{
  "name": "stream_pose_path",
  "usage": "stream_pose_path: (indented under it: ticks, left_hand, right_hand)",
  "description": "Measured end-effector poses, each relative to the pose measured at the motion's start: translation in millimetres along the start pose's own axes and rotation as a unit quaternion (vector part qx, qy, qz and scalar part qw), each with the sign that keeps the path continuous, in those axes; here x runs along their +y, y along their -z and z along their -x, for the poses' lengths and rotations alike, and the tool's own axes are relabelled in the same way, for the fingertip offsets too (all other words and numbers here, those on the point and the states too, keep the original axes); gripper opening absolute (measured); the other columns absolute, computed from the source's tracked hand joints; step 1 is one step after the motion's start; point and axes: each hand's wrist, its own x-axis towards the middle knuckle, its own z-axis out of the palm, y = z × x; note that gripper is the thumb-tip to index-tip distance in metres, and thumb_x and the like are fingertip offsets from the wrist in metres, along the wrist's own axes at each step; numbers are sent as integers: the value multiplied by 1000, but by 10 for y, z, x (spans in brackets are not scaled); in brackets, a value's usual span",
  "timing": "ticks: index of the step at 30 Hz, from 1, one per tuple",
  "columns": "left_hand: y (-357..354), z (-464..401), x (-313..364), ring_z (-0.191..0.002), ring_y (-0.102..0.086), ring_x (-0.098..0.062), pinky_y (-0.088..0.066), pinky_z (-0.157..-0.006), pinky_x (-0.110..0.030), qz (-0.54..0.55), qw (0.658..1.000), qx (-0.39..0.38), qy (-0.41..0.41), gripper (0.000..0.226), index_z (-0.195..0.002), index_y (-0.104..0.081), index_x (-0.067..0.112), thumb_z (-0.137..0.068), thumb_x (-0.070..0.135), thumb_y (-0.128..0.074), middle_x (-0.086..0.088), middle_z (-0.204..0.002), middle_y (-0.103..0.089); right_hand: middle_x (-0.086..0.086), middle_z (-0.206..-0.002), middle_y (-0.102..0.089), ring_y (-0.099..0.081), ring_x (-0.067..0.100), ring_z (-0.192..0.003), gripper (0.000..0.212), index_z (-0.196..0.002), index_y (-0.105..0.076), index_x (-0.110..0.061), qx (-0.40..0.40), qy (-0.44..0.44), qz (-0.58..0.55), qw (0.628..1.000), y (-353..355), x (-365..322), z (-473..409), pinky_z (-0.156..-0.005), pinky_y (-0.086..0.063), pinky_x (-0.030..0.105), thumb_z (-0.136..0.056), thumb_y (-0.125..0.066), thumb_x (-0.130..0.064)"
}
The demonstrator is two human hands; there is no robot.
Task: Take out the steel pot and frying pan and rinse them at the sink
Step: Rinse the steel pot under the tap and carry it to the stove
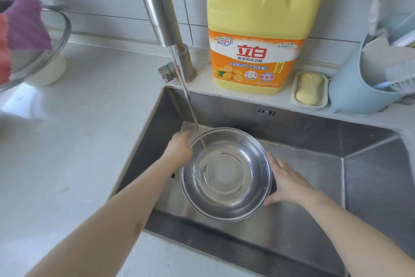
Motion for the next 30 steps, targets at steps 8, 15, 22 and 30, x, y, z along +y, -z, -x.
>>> stream_pose_path:
  ticks: [8,15,22,30]
  left_hand:
    - [-271,71,-686,-150,5,-28,-26,-115,-54,-270,950,-151,-24,142,-155,13,24,-59,39,-90,1,-162,17]
    - [-161,47,-677,-128,-44,-31,-45,-101,-30,-107,970,-216,-41,132,-153,5,39,-61,17,-88,-3,-155,4]
    - [162,199,-522,-137,-31,-32,-31,-115,-43,-106,948,-295,-57,129,-150,9,47,-67,26,-88,-3,-153,-6]
    - [739,442,-388,-120,-42,-18,-36,-110,-38,-129,954,-257,-89,137,-148,14,52,-57,51,-89,7,-139,-21]
  right_hand:
    - [-17,-152,-5,-18,18,-140,150,-150,15,-42,10,6,-69,998,-61,82,-34,-111,-32,36,-41,-88,-56]
    - [-9,-126,-20,-39,11,-116,152,-138,21,-62,-34,-25,-168,985,-125,141,-16,-102,-35,24,-40,-94,-46]
    - [-6,-122,-25,-37,9,-116,142,-115,22,-77,-60,-5,-165,985,95,108,146,-99,-33,23,-40,-94,-45]
    - [-10,-129,-23,-27,4,-118,140,-141,11,-58,-69,43,-186,979,536,-53,397,-92,-27,13,-53,-93,-30]
